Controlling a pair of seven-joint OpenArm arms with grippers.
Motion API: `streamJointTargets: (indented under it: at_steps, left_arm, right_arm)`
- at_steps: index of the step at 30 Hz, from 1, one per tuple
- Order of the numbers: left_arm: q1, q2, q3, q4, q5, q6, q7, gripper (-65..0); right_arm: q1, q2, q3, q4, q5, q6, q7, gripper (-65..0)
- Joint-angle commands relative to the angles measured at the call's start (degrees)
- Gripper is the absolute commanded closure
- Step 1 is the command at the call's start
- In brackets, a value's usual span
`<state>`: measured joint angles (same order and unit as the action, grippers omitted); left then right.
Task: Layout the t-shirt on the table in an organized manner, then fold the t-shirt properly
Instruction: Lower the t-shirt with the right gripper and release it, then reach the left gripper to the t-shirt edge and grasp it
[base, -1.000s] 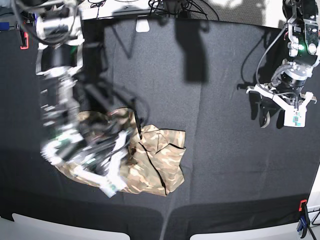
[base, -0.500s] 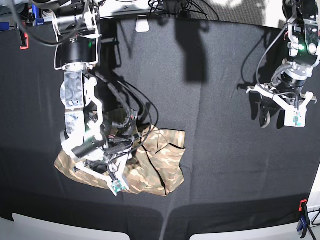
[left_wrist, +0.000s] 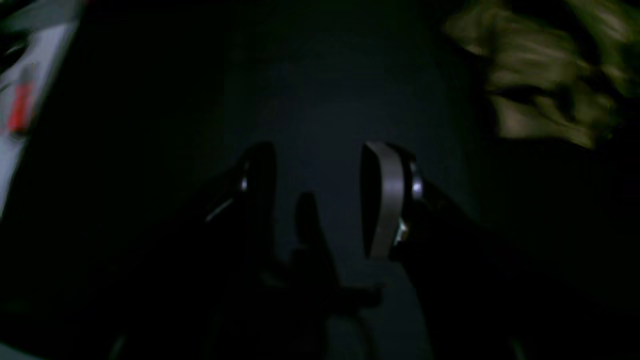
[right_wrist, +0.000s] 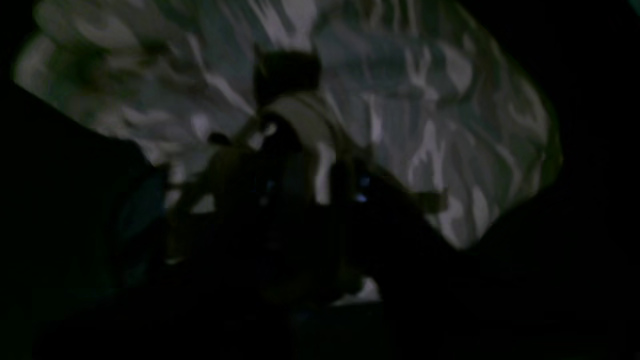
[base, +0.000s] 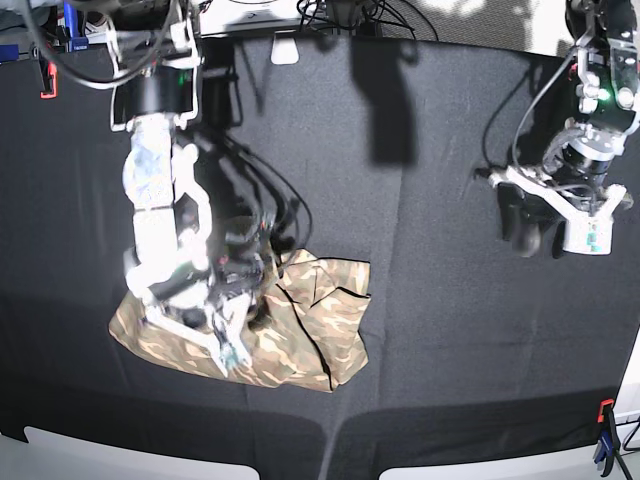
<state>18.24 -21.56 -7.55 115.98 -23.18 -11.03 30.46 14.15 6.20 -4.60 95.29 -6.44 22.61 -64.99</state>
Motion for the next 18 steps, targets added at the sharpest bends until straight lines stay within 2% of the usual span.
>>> streamJointTargets:
  at_steps: [1,3,7,12,16,18]
  left_arm:
    - [-0.48,-0.33,-0.22,1.01,-1.97,-1.55,-1.31,-25.8]
    - [-0.85,-0.02,-0.2,0.98,-3.5,-3.06,-1.33,-25.8]
    - [-4.13,0.79,1.46,-0.87,-4.02,-3.19,-1.29,-25.8]
    - [-10.36,0.98,10.93,-9.11,-4.28,-3.61,-1.27,-25.8]
    - [-15.56,3.58,16.7,-18.01,-4.2,-3.58,-0.83,-25.8]
    - [-17.7,5.51,17.9,-21.18,-6.21,-3.61,-0.39,-25.8]
  right_arm:
    - [1.49,0.13,0.9,0.83,-0.68,-0.59,1.03,-5.6]
    - [1.6,0.13,2.27,0.83,-0.63,-0.63,1.03,-5.4]
    - [1.86,0.13,5.01,0.87,-0.48,-0.66,1.05,-5.5]
    - [1.84,0.13,8.52,0.87,-0.42,-1.29,1.05,-6.2]
    - [1.84,0.13,11.39,0.87,-0.42,-1.27,1.07,-9.8]
    - [1.84,0.13,13.25,0.87,-0.42,-1.29,1.07,-10.0]
